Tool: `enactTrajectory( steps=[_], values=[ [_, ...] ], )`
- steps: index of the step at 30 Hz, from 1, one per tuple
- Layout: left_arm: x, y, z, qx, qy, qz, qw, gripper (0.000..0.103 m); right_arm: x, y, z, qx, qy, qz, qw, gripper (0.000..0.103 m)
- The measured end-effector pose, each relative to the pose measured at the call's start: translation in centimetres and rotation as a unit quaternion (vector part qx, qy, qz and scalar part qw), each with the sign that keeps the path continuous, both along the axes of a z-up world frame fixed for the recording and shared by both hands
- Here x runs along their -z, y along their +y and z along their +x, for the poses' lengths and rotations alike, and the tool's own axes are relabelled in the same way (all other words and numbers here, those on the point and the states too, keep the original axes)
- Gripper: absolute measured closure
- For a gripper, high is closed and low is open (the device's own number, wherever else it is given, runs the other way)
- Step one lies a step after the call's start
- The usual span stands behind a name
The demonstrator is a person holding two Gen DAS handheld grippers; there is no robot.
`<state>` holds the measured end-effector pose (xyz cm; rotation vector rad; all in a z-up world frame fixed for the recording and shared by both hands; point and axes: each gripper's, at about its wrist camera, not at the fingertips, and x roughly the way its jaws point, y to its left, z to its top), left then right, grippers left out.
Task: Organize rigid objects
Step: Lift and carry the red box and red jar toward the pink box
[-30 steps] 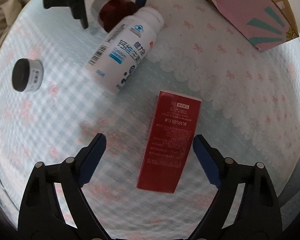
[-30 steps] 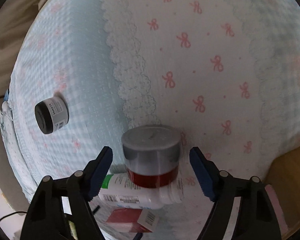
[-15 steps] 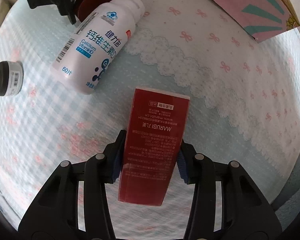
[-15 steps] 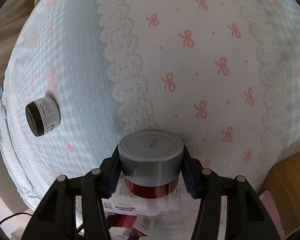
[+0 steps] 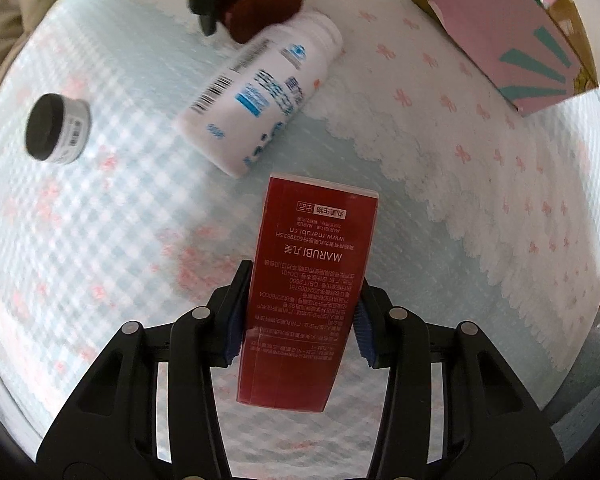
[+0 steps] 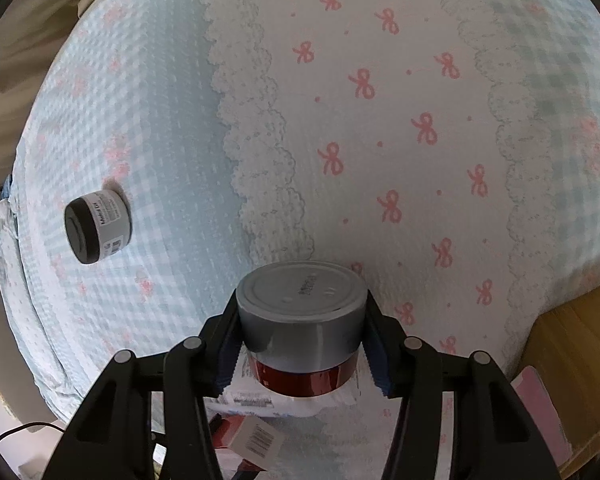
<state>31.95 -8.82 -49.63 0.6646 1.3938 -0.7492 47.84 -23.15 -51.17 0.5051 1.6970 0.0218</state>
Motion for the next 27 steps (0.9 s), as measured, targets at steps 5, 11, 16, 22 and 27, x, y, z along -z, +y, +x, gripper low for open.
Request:
enactTrajectory(
  steps=[5, 11, 16, 22, 27],
  values=[
    [-3.0, 0.4, 0.6, -0.022, -0.016, -0.018, 0.9995, 0.062, -2.1, 0.1, -0.5, 0.004, -0.017, -0.003, 1.0, 0.053],
    [-7.4, 2.1, 1.0, -0.042, -0.034, -0.036, 0.9979, 0.062, -7.0, -0.4, -1.7, 0.009, -0.045, -0.011, 0.999, 0.053],
    [-11.5, 3.6, -0.1, -0.052, -0.055, -0.046, 0.9961, 0.062, -12.1, -0.9, -3.6, 0.015, -0.071, -0.015, 0.997, 0.053],
    [-17.5, 4.1, -1.2, -0.064, -0.079, -0.071, 0.9923, 0.062, -18.7, -1.7, -7.6, 0.033, -0.106, -0.018, 0.994, 0.053],
    [-21.6, 3.0, -2.0, -0.062, -0.102, -0.084, 0.9893, 0.062, -23.0, -3.7, -11.0, 0.054, -0.124, -0.021, 0.991, 0.053]
  ],
)
